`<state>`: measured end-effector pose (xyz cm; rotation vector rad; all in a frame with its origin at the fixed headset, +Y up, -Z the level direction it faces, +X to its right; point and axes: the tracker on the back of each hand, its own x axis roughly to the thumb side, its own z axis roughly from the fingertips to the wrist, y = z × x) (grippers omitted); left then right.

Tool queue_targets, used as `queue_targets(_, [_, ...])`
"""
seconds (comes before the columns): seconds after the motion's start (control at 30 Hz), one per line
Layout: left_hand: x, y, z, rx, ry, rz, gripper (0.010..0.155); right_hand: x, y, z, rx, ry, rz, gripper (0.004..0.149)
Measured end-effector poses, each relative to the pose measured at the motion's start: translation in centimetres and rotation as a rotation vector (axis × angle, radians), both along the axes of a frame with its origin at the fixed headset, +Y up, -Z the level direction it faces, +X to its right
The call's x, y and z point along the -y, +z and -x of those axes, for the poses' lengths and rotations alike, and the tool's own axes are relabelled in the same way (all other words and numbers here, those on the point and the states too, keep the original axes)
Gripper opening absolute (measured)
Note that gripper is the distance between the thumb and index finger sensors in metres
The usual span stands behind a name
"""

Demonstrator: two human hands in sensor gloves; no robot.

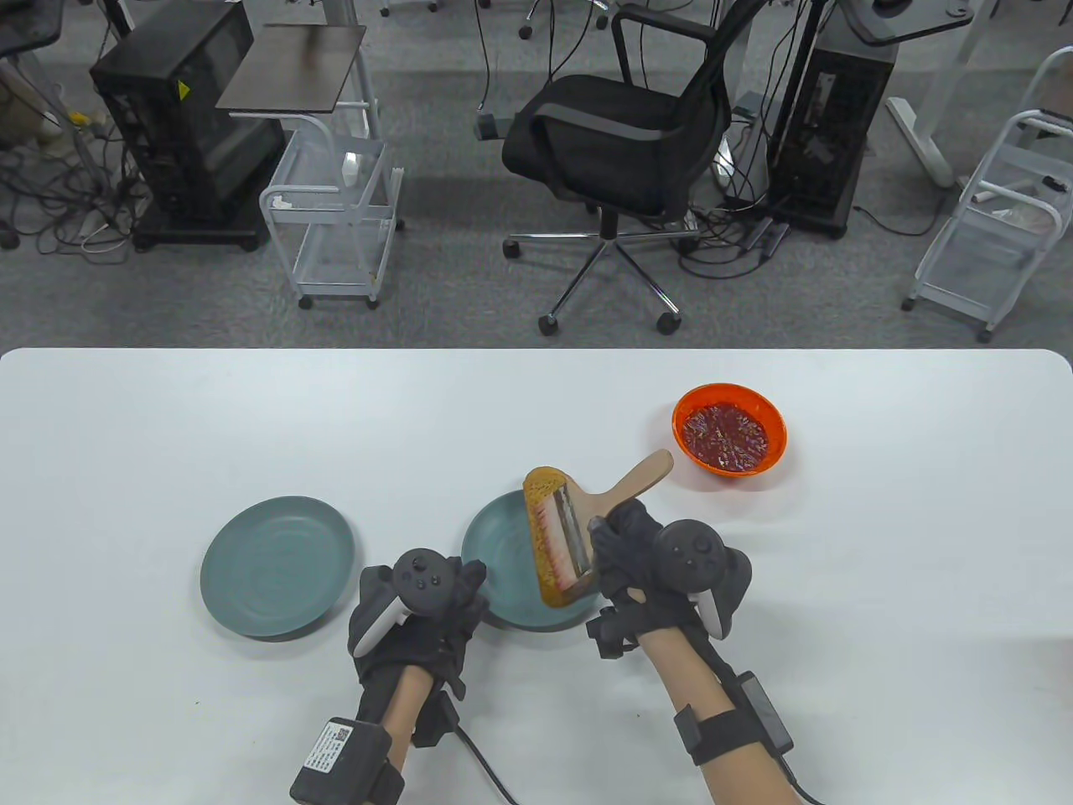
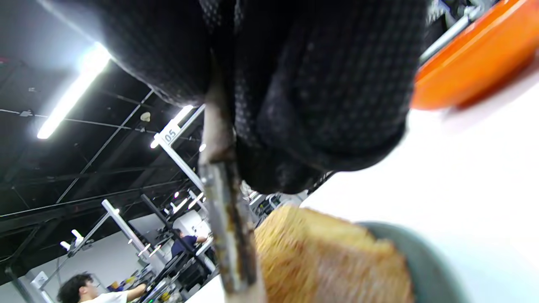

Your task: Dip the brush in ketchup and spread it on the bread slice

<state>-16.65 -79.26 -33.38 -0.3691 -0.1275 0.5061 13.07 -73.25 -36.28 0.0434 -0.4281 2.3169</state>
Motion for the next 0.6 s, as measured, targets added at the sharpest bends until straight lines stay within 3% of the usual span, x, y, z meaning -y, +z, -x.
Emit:
queue_targets(0.1, [0.0,0.0,0.0,0.001,0.0,0.001,0.053,-0.7,0.1,-1.4,0.054,0.08,-0.056,0.046])
queue_targets(0.2, [0.0,0.0,0.0,-0.001,-0.003,0.001,0.052,-0.7,0.2,-1.9,0.068,-0.007,-0.077,0.046])
queue_targets(0.4, [0.0,0.0,0.0,-0.001,-0.001,0.001,0.053,1.1,-0.1,0.1,-0.028,-0.215,0.049,0.046])
queue_targets(0.47, [0.0,0.0,0.0,0.0,-0.001,0.001,0.053,1.3,-0.1,0.5,-0.025,-0.161,0.065,0.046])
queue_targets(0.6, [0.0,0.0,0.0,0.002,-0.001,0.003,0.053,0.4,0.0,-0.2,0.006,0.007,-0.023,0.046])
